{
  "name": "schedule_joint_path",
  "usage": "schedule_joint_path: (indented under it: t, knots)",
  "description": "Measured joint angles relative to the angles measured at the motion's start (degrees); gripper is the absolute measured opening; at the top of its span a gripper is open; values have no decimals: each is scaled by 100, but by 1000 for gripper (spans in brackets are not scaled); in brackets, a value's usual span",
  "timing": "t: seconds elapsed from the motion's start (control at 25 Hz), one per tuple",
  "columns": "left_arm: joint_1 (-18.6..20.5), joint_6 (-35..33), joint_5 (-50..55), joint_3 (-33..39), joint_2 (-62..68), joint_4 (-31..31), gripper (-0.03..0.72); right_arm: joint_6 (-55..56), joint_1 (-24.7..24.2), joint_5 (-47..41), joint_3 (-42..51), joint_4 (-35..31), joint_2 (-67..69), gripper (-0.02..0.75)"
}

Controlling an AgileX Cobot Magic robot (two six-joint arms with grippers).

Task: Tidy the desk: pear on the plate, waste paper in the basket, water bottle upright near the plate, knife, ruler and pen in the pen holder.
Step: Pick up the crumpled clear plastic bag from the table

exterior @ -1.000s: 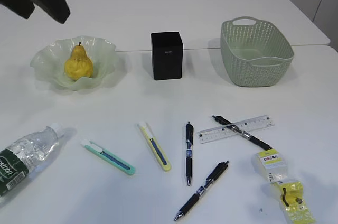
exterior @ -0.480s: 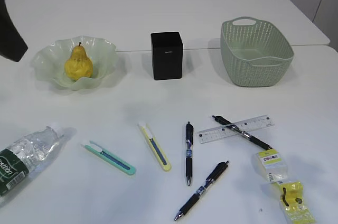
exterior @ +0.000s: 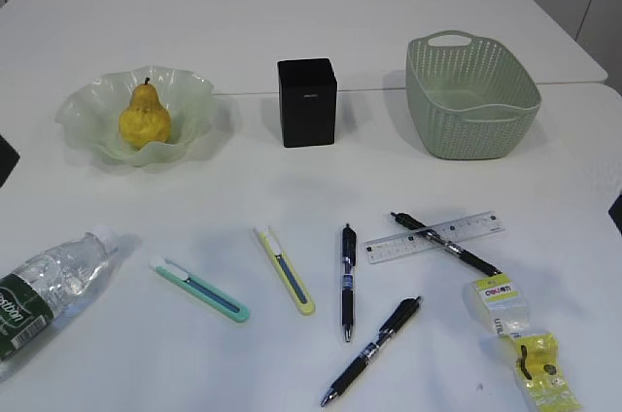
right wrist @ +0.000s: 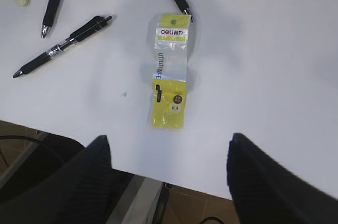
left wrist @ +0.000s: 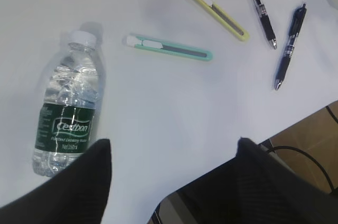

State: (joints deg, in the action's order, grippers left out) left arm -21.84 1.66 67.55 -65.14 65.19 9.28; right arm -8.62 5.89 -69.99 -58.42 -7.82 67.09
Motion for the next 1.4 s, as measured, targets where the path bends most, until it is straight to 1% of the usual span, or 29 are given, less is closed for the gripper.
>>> schedule_joint_path:
  t: [0.28,0.68,0.76,0.88,1.0,1.04,1.08,1.12,1.24,1.28,1.4]
  knots:
    - [-4,0,-285,471,-266,91,516,-90,0,-21,-123,-222,628,531]
    - [-4,-215,-1060,1501,-712,319,516,-110,0,-11,-123,-138,1288,531]
    - [-4,-261,-1199,1662,-796,332,515,-110,0,-11,-123,-90,1402,532]
    - [-4,-275,-1220,1688,-808,332,515,-110,0,-11,-123,-90,1452,532]
    - [-4,-275,-1294,1688,-808,345,515,-40,223,-1,-123,-21,1462,532]
    - [-4,-275,-1314,1688,-808,345,515,-40,223,-1,-123,-21,1462,532]
    - [-4,-275,-1328,1688,-808,345,514,20,386,-1,-123,46,1462,531]
    - [-4,-275,-1328,1688,-808,345,514,163,666,-1,-123,126,1462,531]
    - [-4,-275,-1336,1688,-808,345,512,394,1020,-1,-123,288,1462,532]
    - [-4,-275,-1336,1688,-808,345,511,545,1234,-1,-123,359,1462,532]
    - [-4,-275,-1336,1688,-808,345,510,751,1470,-1,-123,495,1462,532]
